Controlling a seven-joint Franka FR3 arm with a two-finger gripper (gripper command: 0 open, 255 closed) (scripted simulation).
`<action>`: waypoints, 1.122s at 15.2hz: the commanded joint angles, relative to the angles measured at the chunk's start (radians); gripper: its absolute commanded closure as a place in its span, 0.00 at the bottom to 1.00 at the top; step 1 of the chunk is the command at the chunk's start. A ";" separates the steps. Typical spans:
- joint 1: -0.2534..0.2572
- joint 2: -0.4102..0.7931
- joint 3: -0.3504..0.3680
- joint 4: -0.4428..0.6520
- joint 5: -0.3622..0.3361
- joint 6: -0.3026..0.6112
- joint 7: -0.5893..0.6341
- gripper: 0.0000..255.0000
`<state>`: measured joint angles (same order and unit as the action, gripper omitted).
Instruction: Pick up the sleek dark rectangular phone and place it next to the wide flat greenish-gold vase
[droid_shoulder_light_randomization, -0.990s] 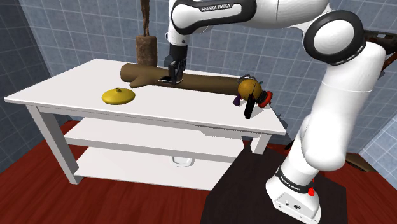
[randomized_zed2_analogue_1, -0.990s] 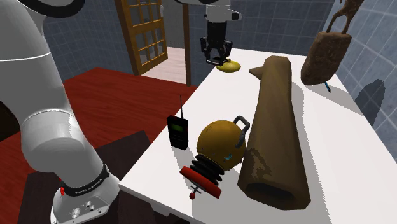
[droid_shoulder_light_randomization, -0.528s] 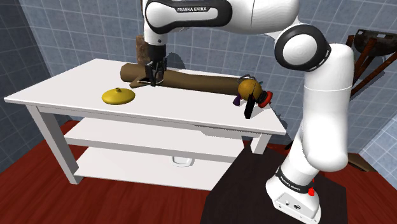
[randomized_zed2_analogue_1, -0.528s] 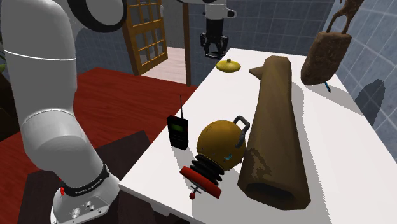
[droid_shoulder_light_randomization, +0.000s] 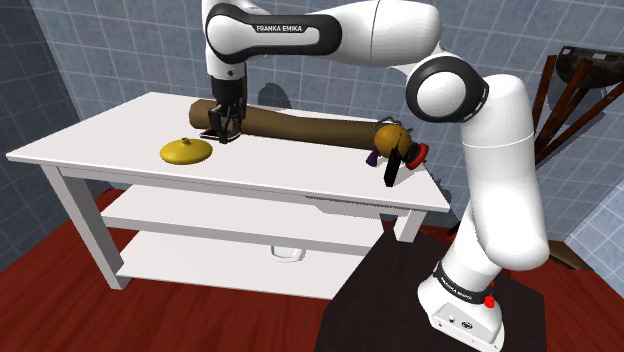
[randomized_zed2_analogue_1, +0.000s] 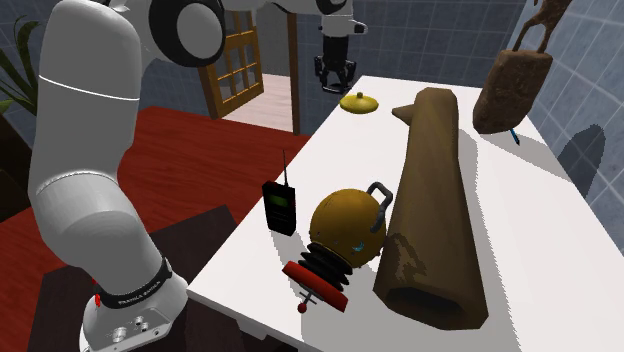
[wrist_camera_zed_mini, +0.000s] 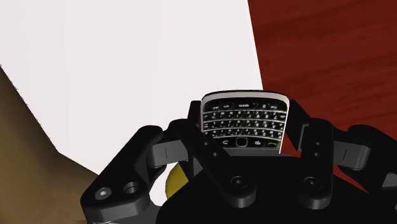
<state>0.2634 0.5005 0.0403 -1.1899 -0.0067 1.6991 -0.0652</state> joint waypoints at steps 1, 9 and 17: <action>0.000 -0.004 0.000 -0.032 0.000 0.029 0.000 1.00; -0.001 -0.006 0.000 -0.142 0.000 0.137 -0.001 1.00; -0.002 0.010 -0.001 -0.226 0.000 0.237 -0.001 1.00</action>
<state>0.2628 0.5095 0.0400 -1.4034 -0.0072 1.9217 -0.0646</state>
